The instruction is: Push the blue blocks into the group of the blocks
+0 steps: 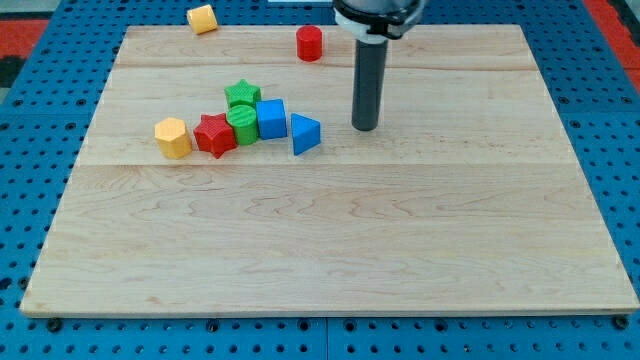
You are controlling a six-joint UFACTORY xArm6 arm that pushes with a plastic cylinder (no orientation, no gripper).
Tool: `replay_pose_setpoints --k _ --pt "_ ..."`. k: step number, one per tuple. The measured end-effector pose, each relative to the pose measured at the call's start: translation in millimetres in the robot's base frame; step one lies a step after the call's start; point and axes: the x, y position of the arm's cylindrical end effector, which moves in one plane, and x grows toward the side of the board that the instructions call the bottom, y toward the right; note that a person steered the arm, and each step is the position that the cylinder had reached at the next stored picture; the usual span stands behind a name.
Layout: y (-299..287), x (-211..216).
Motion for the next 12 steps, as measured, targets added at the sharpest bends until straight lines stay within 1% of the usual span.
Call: replay_pose_setpoints --k 1,2,3,4,5,6,7,8,9,10,11,12 --pt "-29.9 15.9" --pt "-102.2 20.9" --pt "-116.0 21.8" --pt "-81.9 51.5" --pt "-12.8 37.2" --pt "-48.0 -21.0" --pt "-91.6 -26.0" --pt "-120.8 -34.7" --pt "-123.9 -11.5" --pt "-78.9 -14.8" --pt "-60.2 17.7" --pt "-128.7 36.8"
